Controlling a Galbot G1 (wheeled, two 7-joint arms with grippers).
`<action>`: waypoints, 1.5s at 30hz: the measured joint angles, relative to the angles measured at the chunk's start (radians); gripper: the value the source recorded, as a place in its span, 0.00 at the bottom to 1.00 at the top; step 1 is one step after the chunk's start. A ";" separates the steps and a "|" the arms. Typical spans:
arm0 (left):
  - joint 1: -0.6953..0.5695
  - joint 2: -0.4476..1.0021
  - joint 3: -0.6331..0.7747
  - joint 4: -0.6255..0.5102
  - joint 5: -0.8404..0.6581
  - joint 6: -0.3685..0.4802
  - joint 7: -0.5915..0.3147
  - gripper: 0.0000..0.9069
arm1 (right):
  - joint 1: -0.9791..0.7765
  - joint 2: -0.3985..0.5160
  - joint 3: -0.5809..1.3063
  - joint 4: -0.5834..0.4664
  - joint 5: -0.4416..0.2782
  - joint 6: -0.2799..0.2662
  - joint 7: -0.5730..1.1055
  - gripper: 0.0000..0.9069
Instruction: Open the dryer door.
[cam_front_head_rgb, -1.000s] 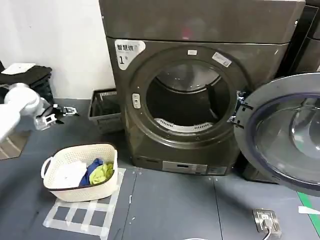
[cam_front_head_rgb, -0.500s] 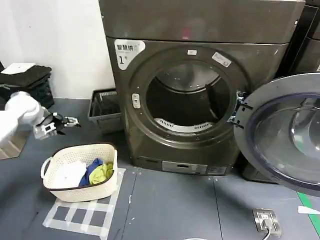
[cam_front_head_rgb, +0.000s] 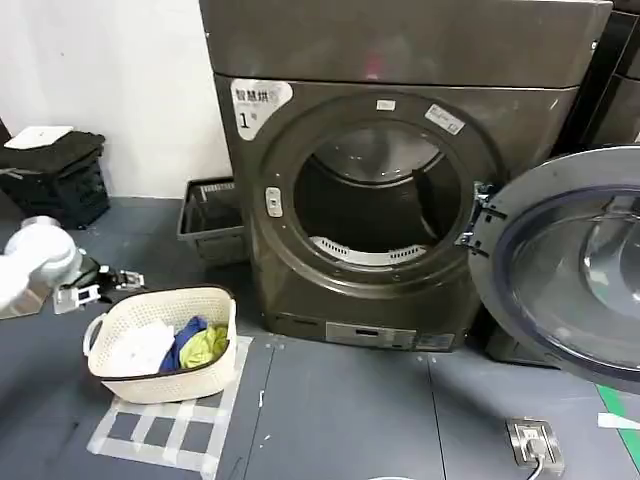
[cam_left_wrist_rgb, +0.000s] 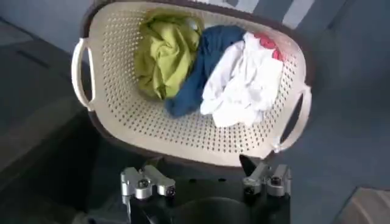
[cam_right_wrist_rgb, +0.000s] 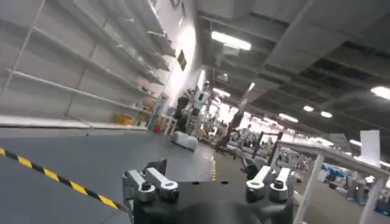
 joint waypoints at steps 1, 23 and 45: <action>0.002 0.002 -0.001 -0.004 0.001 0.000 0.000 1.00 | 0.000 0.001 0.000 -0.001 0.004 0.009 0.000 1.00; 0.081 0.043 -0.024 -0.066 -0.009 0.000 -0.004 1.00 | 0.003 0.018 -0.014 0.000 0.003 0.018 -0.020 1.00; 0.088 0.038 0.003 -0.068 0.005 0.000 -0.004 1.00 | 0.012 0.019 -0.017 -0.020 -0.023 0.041 -0.027 1.00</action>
